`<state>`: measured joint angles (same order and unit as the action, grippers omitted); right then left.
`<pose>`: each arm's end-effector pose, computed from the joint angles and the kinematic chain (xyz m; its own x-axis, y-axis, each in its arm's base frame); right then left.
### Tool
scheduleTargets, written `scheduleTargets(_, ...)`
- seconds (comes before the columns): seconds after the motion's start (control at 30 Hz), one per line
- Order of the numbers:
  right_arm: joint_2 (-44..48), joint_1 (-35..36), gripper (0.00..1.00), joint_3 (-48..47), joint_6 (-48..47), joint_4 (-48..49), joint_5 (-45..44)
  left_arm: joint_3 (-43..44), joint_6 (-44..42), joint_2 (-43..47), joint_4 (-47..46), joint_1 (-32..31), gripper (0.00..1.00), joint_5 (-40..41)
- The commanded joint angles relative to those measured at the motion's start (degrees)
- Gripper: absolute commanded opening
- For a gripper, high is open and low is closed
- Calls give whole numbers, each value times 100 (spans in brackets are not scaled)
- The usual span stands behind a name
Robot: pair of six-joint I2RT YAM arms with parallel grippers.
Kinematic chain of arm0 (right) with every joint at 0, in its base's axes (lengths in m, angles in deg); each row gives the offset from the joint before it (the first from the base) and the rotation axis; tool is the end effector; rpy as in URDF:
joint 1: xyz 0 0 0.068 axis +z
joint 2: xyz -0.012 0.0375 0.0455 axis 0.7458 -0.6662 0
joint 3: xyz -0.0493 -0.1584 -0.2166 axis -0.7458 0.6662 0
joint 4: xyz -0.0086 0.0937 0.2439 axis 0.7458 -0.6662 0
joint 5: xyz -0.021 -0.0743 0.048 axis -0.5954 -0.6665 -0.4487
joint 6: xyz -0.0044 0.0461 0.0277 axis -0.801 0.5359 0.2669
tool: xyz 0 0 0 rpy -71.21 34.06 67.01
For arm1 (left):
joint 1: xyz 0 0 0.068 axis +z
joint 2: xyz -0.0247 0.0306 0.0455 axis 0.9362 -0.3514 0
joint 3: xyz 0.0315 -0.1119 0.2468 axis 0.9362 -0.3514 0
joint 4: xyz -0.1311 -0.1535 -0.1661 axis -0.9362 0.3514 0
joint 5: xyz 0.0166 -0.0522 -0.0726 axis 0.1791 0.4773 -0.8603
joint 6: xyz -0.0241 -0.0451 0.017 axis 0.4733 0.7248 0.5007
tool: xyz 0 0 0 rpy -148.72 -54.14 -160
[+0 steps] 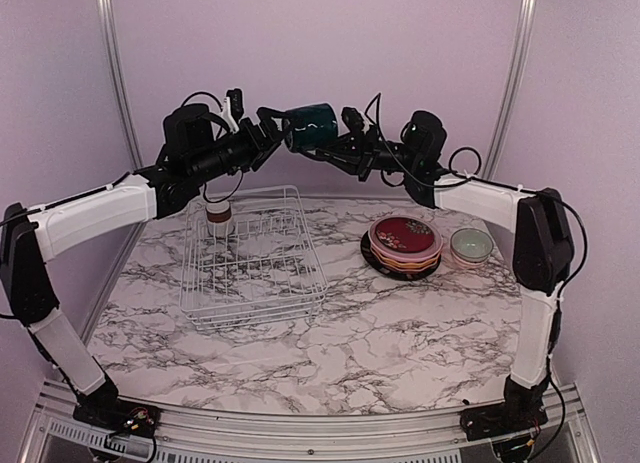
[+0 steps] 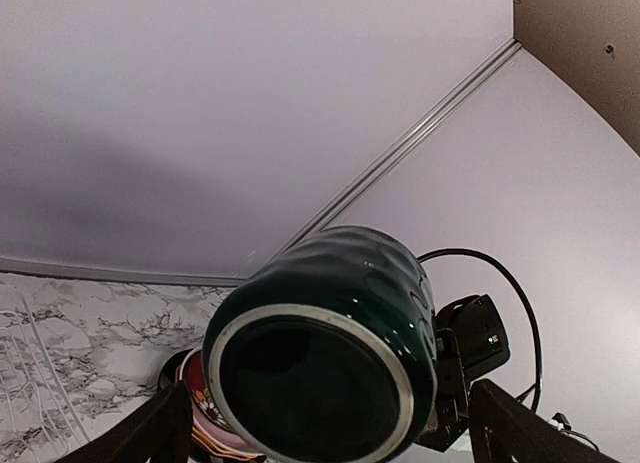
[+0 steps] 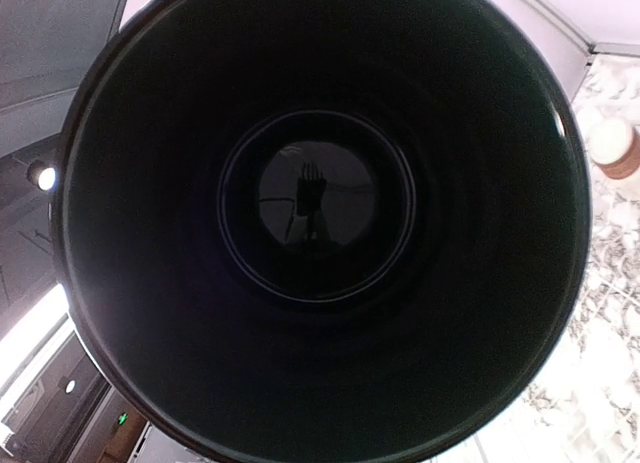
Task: Unload the mixed dishes from the dish rack
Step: Place the cup at the center of the board.
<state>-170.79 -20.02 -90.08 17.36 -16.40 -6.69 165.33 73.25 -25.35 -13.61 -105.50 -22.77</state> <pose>0.3977 0.2504 0.3571 -0.8904 -0.0209 -0.4548 -0.4456 -0.1638 0.8801 0.3203 -0.2425 0.3899 -0.4956 -0.5143 -0.6999 0.5561 0.4311 -0.7105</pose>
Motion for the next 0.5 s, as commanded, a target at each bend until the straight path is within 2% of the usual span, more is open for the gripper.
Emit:
scheduleTargets(0.0,574,-425,0,42,-643,-498,-161,-41,-283,329,154,128,99,118)
scheduleTargets(0.13,878,-623,0,98,-1379,-1454,-127,-58,-389,367,327,200,99,197)
scheduleTargets(0.23,1159,-778,0,-37,-2756,-3201,-311,-74,-493,408,478,253,99,289)
scheduleTargets(0.3,1323,-860,0,-153,-3895,-4774,-582,-74,-589,429,603,282,99,364)
scheduleTargets(0.47,1782,-939,0,-196,-5588,-6928,-1642,-85,-729,456,817,353,99,458)
